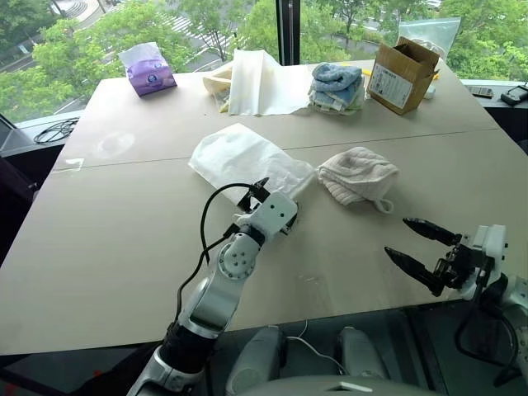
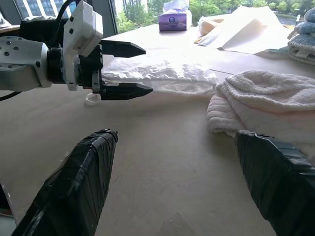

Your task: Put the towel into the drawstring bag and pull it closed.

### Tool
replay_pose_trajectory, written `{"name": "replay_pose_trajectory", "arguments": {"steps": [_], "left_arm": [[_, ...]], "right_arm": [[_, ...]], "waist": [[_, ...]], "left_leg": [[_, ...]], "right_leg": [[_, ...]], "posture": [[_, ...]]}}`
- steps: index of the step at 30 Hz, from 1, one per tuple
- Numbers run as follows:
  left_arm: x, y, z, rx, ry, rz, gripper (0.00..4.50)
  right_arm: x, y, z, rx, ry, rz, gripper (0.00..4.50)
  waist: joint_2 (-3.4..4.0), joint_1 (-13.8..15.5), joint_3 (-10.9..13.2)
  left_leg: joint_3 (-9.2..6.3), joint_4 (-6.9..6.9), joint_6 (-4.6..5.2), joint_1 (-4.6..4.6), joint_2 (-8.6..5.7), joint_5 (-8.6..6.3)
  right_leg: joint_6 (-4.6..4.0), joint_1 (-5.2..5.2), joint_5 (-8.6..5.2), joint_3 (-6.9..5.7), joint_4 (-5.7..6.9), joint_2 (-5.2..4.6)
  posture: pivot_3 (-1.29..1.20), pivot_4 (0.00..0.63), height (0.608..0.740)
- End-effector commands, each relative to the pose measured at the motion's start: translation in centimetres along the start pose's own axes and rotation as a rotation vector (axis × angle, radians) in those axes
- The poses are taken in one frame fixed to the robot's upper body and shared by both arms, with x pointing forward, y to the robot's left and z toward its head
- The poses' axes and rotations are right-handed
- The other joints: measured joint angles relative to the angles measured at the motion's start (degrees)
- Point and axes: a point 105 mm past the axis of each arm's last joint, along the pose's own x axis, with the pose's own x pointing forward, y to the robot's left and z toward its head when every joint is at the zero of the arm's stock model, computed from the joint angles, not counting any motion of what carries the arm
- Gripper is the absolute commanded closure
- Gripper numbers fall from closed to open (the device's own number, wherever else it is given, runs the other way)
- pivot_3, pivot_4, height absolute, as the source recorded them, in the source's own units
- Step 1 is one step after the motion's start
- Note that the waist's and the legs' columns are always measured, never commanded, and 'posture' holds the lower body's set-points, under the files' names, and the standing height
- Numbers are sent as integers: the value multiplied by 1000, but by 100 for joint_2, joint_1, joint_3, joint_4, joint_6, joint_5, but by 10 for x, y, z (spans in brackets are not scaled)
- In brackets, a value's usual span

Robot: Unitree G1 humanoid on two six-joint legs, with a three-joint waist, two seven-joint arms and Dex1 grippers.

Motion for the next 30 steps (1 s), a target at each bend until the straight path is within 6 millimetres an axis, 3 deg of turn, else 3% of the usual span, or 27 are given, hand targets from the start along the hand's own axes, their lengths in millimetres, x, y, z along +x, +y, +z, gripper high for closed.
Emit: {"name": "replay_pose_trajectory", "arguments": {"steps": [1,10,30], "left_arm": [[2,7,10,12,-40,79,42],[7,10,7,40,-2,138,42],[12,28,-21,82,138,172,42]], "right_arm": [[-3,-1,14,-48,-24,-5,421],[-2,1,12,-45,-27,-14,421],[0,-3,13,-61,-36,-33,421]], "waist": [[-1,0,0],[-2,1,1],[-3,-2,1]], "left_leg": [[0,0,0,0,0,0],[0,3,0,-1,-1,0],[-1,8,-1,0,-2,0]], "right_leg": [[0,0,0,0,0,0],[1,0,0,-1,2,-2],[1,-1,0,-2,11,-2]], "posture": [[0,150,740],[0,150,740],[0,150,740]]}}
